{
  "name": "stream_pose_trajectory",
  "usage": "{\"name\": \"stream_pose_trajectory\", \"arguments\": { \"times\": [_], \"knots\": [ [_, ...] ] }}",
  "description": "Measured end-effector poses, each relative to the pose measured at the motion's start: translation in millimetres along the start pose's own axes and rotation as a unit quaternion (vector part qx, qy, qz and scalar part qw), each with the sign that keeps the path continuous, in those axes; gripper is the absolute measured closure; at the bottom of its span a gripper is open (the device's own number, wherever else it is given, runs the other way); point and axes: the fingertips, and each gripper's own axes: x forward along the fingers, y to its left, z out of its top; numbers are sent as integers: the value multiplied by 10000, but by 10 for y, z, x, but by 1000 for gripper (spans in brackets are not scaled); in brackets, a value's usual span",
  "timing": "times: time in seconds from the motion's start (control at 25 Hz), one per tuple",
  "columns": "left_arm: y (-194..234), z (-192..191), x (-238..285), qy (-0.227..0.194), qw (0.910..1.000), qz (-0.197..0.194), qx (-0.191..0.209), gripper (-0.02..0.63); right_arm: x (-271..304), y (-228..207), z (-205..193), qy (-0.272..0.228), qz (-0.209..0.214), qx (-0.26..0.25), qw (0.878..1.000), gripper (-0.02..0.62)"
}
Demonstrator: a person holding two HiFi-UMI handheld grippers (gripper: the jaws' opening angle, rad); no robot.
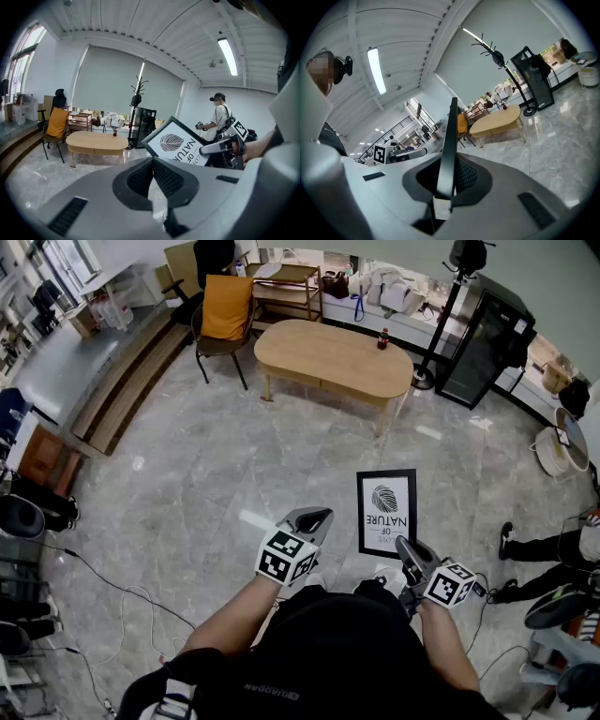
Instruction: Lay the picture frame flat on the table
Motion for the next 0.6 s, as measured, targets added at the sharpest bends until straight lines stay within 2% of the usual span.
{"name": "stream_pose_trajectory", "arguments": {
  "times": [0.6],
  "knots": [
    [117, 39, -13, -10, 9999, -149, -75, 601, 84, 125, 10, -88, -141, -37, 9999, 571]
  ]
}}
